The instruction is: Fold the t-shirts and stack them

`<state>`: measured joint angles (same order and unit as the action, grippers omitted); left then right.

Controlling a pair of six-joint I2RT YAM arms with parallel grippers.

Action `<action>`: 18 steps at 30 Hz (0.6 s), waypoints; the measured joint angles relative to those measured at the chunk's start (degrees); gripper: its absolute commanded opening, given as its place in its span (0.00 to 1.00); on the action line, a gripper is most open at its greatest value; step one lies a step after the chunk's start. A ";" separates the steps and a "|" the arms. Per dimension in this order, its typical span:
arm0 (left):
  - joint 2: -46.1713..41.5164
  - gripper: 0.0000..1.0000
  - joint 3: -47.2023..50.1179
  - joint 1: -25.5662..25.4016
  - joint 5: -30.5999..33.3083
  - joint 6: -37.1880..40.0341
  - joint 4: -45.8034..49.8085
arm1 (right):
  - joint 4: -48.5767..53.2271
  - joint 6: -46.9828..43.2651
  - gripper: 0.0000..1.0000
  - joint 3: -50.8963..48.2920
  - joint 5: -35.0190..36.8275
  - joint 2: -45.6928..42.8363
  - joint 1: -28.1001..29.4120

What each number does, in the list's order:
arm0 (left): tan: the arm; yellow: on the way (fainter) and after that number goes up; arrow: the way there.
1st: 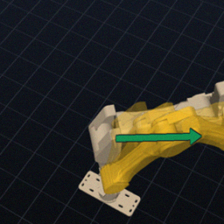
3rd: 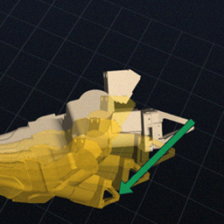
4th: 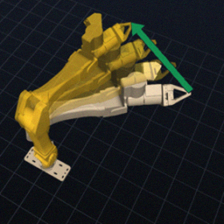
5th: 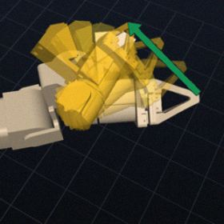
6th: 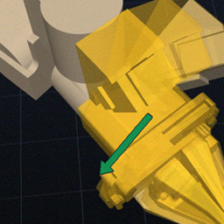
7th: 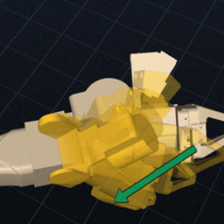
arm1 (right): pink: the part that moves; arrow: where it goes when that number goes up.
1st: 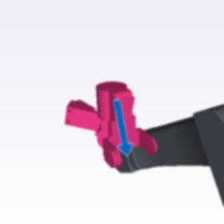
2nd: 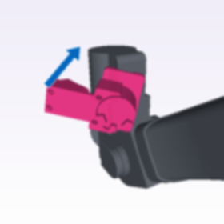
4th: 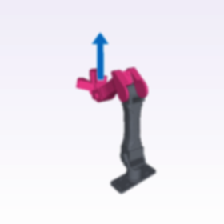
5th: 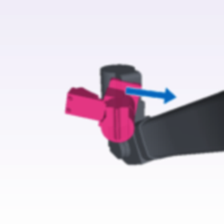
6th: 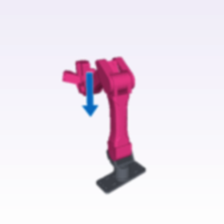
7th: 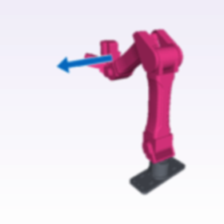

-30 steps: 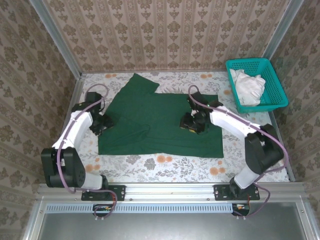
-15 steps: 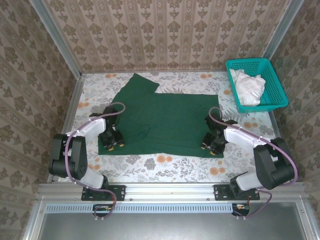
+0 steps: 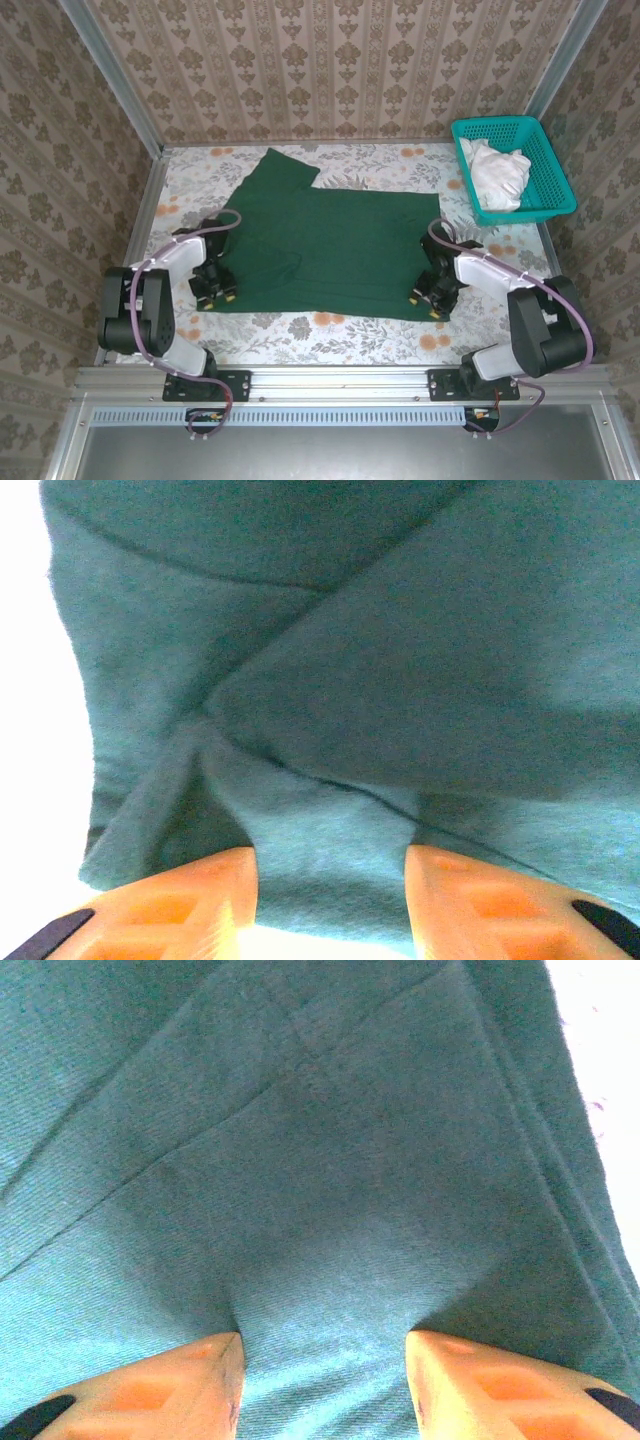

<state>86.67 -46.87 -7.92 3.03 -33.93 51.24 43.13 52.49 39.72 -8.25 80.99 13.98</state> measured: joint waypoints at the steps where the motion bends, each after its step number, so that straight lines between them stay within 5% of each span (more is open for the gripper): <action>1: -0.92 0.44 0.68 0.33 0.02 -0.59 0.26 | 0.79 -0.02 0.51 -0.22 0.00 -0.31 0.00; 12: -3.69 0.41 -1.33 3.17 -1.75 -3.41 2.86 | 5.46 -2.03 0.56 0.35 0.46 -4.28 0.00; 18: -4.79 0.21 -12.90 -3.06 -3.28 -2.47 3.63 | 4.59 -4.63 0.48 4.94 1.27 -9.14 1.99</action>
<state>81.89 -59.77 -10.98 -0.25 -36.40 54.87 47.72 47.86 44.66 -6.98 71.85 15.97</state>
